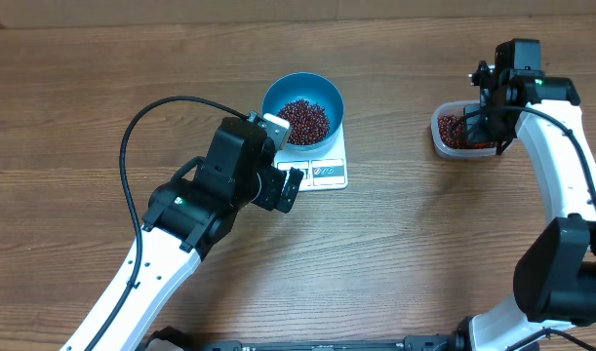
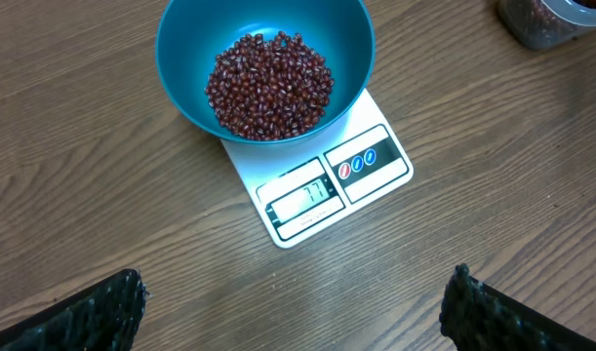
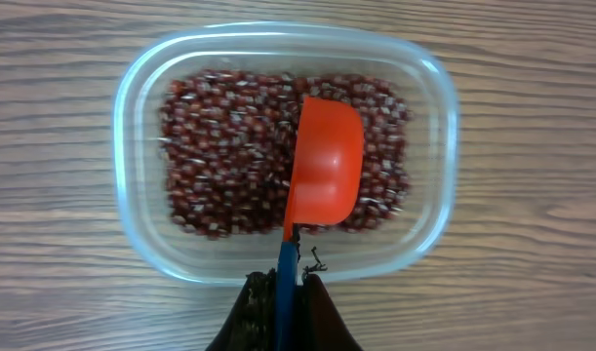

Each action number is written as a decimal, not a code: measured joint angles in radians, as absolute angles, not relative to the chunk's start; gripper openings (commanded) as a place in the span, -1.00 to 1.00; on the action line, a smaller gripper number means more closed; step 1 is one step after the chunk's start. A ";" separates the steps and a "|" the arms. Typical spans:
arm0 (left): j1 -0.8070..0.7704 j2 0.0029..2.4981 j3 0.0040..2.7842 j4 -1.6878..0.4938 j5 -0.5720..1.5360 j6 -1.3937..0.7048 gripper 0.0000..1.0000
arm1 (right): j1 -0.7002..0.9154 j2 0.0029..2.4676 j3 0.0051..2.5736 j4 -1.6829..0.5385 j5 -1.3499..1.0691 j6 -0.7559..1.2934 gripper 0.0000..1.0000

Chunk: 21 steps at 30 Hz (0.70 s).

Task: Scoop item into bowl and weigh 150g on scale
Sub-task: 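Drag the red scoop through the beans with the right gripper to fill it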

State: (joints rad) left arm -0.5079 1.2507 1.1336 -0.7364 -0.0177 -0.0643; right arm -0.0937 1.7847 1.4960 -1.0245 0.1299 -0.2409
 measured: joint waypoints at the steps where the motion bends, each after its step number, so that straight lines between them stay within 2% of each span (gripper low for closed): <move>1: -0.508 1.251 1.134 -0.736 -0.017 -0.064 0.99 | -0.094 1.785 1.496 -1.024 0.117 -0.241 -0.93; 21: -0.508 1.251 1.134 -0.736 -0.018 -0.064 1.00 | -0.108 1.789 1.496 -1.024 -0.020 -0.240 -0.93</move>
